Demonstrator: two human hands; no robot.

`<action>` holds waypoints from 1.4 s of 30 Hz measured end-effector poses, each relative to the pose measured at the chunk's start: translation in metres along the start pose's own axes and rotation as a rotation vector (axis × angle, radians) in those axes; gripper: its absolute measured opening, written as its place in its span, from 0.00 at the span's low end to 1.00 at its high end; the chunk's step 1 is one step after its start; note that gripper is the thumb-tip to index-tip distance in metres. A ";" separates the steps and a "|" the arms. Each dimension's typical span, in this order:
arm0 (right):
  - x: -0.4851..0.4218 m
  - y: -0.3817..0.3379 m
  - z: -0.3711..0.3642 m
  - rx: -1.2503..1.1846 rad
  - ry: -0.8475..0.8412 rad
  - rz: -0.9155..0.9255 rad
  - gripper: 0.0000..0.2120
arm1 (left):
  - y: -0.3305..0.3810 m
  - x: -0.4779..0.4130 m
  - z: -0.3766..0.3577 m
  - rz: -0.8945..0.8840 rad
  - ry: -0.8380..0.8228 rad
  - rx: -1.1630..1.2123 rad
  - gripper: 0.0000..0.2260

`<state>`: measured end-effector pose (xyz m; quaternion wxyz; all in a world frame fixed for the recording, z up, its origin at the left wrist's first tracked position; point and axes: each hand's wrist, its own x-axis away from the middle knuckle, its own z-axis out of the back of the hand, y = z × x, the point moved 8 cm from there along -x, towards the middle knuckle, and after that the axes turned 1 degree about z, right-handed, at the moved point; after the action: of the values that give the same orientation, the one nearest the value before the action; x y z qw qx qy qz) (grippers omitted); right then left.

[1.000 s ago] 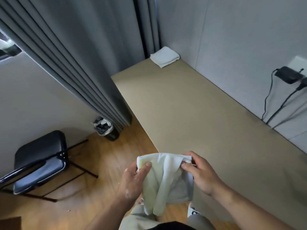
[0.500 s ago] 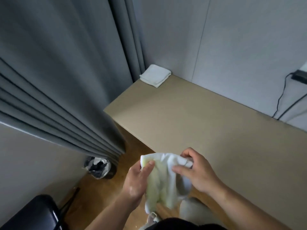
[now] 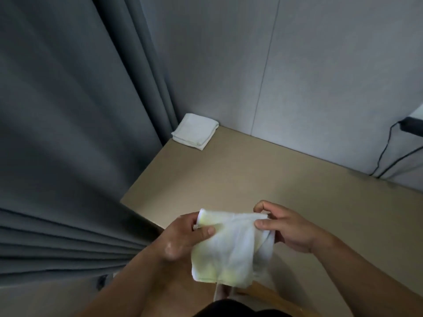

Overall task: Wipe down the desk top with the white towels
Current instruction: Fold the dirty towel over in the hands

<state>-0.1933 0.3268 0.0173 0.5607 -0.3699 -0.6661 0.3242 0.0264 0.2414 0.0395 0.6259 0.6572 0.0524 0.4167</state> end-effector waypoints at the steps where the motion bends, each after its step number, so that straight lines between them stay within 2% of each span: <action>1: -0.011 -0.001 0.003 -0.008 0.016 -0.017 0.12 | 0.000 -0.011 0.005 0.015 -0.033 0.031 0.13; 4: -0.040 -0.011 0.014 -0.005 0.044 -0.039 0.16 | 0.004 -0.047 0.025 0.017 -0.077 0.031 0.13; 10: -0.076 -0.037 0.038 -0.031 0.100 -0.049 0.15 | 0.018 -0.107 0.053 0.063 -0.106 0.004 0.12; 17: -0.125 -0.080 0.090 0.037 0.272 0.050 0.10 | 0.059 -0.214 0.093 0.023 -0.166 -0.196 0.11; 19: -0.143 -0.101 0.108 0.103 0.343 0.106 0.09 | 0.078 -0.251 0.103 -0.011 -0.178 -0.227 0.09; 21: -0.164 -0.123 0.125 0.209 0.412 0.155 0.10 | 0.100 -0.288 0.118 -0.095 -0.133 -0.365 0.09; 26: -0.212 -0.166 0.163 0.582 0.646 0.209 0.14 | 0.141 -0.369 0.148 -0.326 -0.033 -0.583 0.12; 28: -0.223 -0.177 0.166 0.709 0.735 0.279 0.12 | 0.149 -0.391 0.157 -0.422 0.025 -0.649 0.12; 32: -0.240 -0.159 0.155 0.925 0.820 0.450 0.11 | 0.134 -0.409 0.158 -0.602 0.033 -0.693 0.12; 36: -0.240 -0.105 0.131 1.004 0.819 0.461 0.18 | 0.089 -0.398 0.143 -0.639 -0.067 -0.724 0.11; 39: -0.239 -0.070 0.112 1.047 0.736 0.433 0.20 | 0.051 -0.392 0.138 -0.620 -0.215 -0.815 0.15; 42: -0.248 -0.044 0.103 1.100 0.664 0.336 0.18 | 0.035 -0.394 0.137 -0.447 -0.306 -0.874 0.13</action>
<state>-0.2759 0.0897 -0.0876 0.7852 -0.2088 -0.1288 0.5686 -0.1602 -0.1053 -0.1017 0.9165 0.3602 -0.0798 0.1548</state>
